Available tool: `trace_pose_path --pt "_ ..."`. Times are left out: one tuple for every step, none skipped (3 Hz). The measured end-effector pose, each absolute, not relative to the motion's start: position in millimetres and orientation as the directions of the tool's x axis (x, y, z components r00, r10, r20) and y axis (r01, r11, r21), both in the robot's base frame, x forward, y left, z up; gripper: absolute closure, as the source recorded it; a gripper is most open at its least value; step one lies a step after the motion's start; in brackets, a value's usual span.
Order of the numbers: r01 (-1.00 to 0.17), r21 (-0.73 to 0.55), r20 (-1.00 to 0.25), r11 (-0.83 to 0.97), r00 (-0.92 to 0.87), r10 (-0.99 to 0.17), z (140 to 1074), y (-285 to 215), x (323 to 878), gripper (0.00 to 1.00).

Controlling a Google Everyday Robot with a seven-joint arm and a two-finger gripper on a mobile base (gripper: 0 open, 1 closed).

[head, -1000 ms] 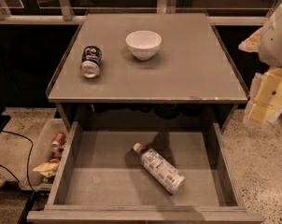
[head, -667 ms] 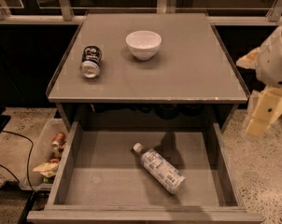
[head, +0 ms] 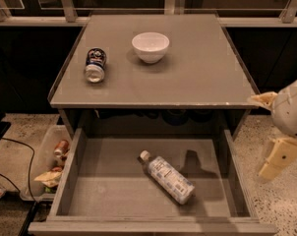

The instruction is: Pick blue plastic bottle from top drawer and place on counter

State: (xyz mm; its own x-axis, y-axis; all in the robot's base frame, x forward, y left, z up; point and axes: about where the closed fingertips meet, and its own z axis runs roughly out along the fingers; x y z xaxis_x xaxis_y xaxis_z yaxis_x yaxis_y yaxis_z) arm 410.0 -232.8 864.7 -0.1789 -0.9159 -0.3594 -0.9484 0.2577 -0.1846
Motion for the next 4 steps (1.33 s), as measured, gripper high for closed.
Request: trace_pose_path --pt "-0.95 -0.176 -0.393 0.259 -0.174 -0.903 840.9 -234.6 402.1 0.0" --pt "-0.95 -0.176 -0.393 0.259 -0.174 -0.903 841.0 -234.6 402.1 0.0" --pt "-0.947 -0.134 -0.433 0.291 -0.209 -0.877 828.9 -235.5 404.2 0.0" --pt "-0.925 -0.025 -0.538 0.378 -0.306 -0.785 805.7 -221.7 408.2 0.0"
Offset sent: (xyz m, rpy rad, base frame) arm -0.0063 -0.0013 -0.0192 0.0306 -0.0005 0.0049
